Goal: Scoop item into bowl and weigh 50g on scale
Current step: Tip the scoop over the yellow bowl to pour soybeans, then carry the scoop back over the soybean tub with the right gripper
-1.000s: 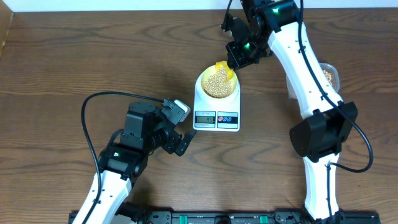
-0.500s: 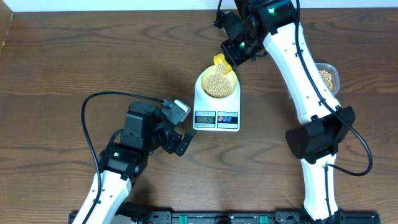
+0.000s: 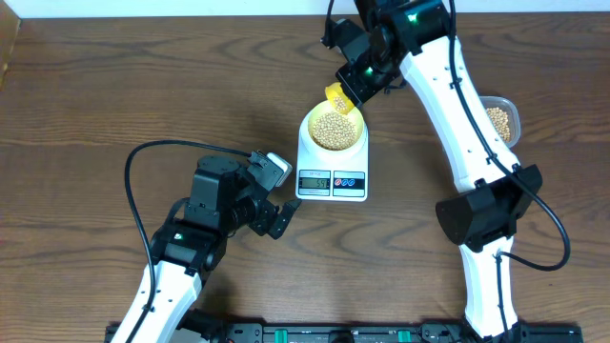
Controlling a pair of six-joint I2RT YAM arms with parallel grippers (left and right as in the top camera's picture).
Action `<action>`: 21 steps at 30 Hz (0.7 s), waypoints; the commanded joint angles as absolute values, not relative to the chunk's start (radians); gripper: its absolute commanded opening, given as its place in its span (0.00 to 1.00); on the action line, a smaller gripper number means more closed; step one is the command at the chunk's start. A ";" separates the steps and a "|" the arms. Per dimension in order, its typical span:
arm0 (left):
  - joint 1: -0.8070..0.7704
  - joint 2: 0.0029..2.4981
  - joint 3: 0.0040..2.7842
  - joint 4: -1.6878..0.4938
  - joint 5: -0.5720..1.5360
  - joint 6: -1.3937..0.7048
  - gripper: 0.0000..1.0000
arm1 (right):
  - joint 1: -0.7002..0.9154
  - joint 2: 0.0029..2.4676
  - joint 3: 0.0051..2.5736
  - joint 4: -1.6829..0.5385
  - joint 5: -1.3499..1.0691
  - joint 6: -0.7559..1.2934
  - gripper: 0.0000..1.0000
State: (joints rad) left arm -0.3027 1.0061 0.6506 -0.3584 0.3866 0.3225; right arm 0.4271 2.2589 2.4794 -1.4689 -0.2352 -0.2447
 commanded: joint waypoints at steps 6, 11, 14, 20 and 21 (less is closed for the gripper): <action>-0.299 1.007 0.654 -0.358 0.381 0.336 0.98 | 0.367 2.256 2.504 -1.498 -0.450 -0.258 0.01; -0.299 1.007 0.654 -0.358 0.381 0.336 0.98 | 0.283 2.256 2.504 -1.524 -0.626 -0.260 0.01; -0.299 1.007 0.654 -0.358 0.381 0.336 0.97 | 0.228 2.255 2.504 -1.545 -0.743 -0.292 0.01; -0.299 1.007 0.654 -0.358 0.381 0.336 0.98 | 0.097 2.253 2.504 -1.615 -0.918 -0.375 0.01; -0.299 1.007 0.654 -0.358 0.381 0.336 0.98 | 0.076 2.251 2.504 -1.627 -0.921 -0.381 0.01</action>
State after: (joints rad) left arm -0.3027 1.0061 0.6506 -0.3584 0.3866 0.3225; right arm 0.1341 2.2589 2.4805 -1.6089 -0.7910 -0.3191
